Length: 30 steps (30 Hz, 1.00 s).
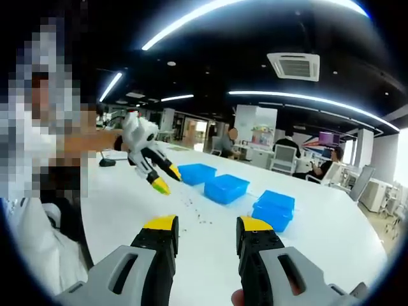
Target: Pick up the resistors one by one and place each resistor into its matching bin, sorting the parts by color and model until every resistor is separated into the correct bin for its type
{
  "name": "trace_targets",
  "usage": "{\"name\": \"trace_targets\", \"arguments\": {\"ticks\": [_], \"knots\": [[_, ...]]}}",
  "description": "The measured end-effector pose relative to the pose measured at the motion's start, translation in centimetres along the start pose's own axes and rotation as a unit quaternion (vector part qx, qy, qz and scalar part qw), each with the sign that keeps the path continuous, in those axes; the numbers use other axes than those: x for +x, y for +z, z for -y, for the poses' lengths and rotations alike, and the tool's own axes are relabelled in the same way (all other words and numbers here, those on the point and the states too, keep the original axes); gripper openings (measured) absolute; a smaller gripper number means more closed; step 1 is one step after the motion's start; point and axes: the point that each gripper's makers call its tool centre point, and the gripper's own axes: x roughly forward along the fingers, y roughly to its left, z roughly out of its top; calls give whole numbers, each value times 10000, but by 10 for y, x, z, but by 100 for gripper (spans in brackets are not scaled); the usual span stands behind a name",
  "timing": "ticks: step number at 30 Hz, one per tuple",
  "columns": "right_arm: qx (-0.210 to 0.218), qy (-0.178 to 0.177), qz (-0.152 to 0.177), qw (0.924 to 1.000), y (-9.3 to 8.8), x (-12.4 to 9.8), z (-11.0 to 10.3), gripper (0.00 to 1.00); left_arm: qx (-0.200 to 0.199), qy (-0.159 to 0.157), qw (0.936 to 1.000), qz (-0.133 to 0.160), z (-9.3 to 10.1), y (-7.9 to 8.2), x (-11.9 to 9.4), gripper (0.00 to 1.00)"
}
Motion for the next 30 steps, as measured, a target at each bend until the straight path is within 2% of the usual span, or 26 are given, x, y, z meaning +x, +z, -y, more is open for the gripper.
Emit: {"name": "trace_targets", "arguments": {"ticks": [1,2,3,5,6,7,10,13,17,18,19,20,21,27,30], "knots": [[-4,-3,2,10000,0,0,0,38,21,-74,10000,-47,0,0,3,37],[-8,-5,5,10000,1,-1,1,38,325,-354,9983,-316,-2,-1,17,39],[-12,-3,4,10000,1,-1,1,38,614,-397,9965,-401,-6,0,24,37],[-12,-10,4,10000,1,-1,2,38,750,-581,9932,-673,-9,-4,31,33],[-10,-12,8,10000,1,-2,3,38,699,-868,9904,-820,-5,-5,36,32],[-10,-12,12,10000,2,-2,3,38,820,-1017,9874,-894,-5,-5,40,32],[-14,4,18,10000,2,-1,3,38,1024,-1146,9803,-1237,-10,-11,52,31],[-21,28,22,10000,2,-1,2,38,1237,-1139,9723,-1625,-19,-19,66,31],[-4,36,28,10000,1,-1,2,38,1325,-1278,9679,-1712,-18,-18,77,31],[-2,37,29,10000,1,-1,2,38,1529,-1482,9606,-1788,-14,-21,80,33],[7,42,36,10000,1,0,2,38,1591,-1479,9589,-1825,-14,-23,83,34],[25,51,42,10000,1,0,1,38,1590,-1715,9562,-1760,-8,-21,83,31],[36,62,38,10000,1,2,0,38,1552,-1543,9598,-1758,-13,-20,88,32],[-1,176,20,9998,0,5,-9,38,1026,-2089,9526,-1961,-12,-24,88,31],[-2,168,7,9999,-1,6,-9,38,921,-2291,9472,-2046,-13,-25,90,32]]}}
